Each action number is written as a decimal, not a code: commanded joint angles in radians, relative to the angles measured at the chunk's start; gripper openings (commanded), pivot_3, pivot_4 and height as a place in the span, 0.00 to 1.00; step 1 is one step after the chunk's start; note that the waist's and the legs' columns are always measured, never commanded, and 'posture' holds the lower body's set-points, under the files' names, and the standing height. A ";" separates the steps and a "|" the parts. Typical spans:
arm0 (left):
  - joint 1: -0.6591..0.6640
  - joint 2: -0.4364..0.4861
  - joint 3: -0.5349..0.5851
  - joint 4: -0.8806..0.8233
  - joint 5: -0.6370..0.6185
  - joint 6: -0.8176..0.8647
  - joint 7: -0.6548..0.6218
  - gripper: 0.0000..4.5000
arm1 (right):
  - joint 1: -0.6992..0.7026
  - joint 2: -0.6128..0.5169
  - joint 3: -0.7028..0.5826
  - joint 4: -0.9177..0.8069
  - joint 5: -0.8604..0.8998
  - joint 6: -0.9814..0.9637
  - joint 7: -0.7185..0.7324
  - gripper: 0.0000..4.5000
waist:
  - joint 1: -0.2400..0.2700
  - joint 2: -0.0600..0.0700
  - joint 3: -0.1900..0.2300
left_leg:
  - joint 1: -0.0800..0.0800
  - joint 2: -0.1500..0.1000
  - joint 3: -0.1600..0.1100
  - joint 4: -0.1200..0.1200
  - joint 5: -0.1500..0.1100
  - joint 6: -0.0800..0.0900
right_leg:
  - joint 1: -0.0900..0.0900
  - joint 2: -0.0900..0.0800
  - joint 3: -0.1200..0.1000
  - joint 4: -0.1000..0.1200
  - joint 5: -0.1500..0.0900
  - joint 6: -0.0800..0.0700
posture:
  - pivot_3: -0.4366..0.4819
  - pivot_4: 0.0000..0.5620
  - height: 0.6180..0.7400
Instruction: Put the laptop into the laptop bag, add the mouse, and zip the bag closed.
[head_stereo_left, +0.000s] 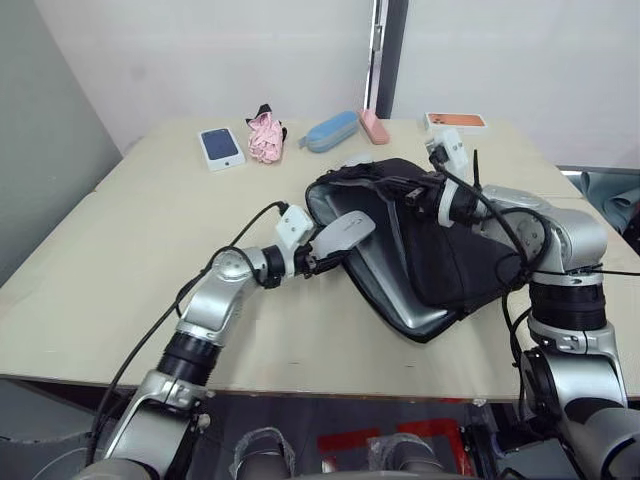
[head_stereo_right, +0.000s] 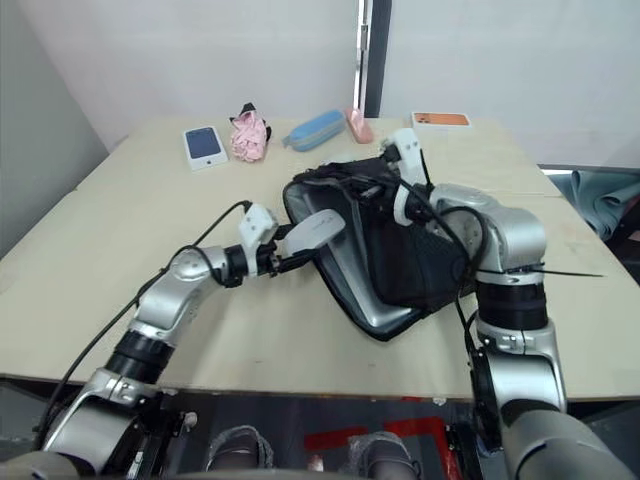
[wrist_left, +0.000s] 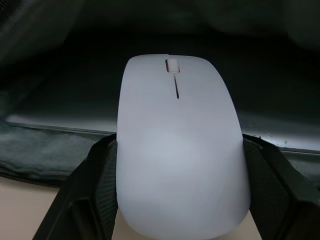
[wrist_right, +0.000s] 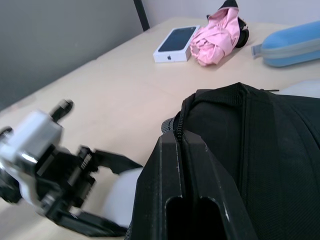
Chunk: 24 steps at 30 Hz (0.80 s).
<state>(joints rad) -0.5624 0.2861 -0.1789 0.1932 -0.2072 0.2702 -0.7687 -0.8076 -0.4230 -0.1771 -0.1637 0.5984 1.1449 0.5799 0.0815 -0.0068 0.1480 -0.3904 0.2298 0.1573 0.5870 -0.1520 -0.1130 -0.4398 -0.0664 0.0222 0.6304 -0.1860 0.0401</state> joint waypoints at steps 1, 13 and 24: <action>-0.074 -0.058 -0.007 0.089 0.031 -0.063 0.034 0.62 | -0.060 0.002 -0.054 -0.043 0.061 0.001 -0.020 0.00 | 0.004 0.000 0.000 | 0.000 0.000 0.000 0.000 0.000 0.000 | 0.000 0.000 0.000 0.000 0.000 0.000 | 0.48 0.27 1.00; -0.273 -0.187 -0.027 0.441 0.109 -0.161 0.027 0.62 | -0.049 0.022 -0.069 -0.093 0.143 0.038 -0.095 0.00 | 0.015 0.000 0.000 | 0.000 0.000 0.000 -0.001 0.001 0.000 | 0.000 0.000 0.000 -0.001 0.000 0.000 | 0.48 0.27 1.00; -0.402 -0.270 -0.010 0.695 0.153 -0.231 0.032 0.62 | -0.041 0.047 -0.078 -0.135 0.216 0.060 -0.142 0.00 | 0.019 0.000 0.000 | 0.000 -0.001 0.000 -0.001 0.001 0.000 | 0.001 0.000 0.000 -0.001 0.000 0.000 | 0.48 0.27 1.00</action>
<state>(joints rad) -0.9407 0.0218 -0.1946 0.8590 -0.0676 0.0578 -0.7358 -0.8166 -0.3784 -0.2129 -0.2152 0.7622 1.2330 0.4322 0.1004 -0.0069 0.1480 -0.3906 0.2289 0.1573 0.5863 -0.1511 -0.1134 -0.4391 -0.0669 0.0222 0.6294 -0.1857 0.0403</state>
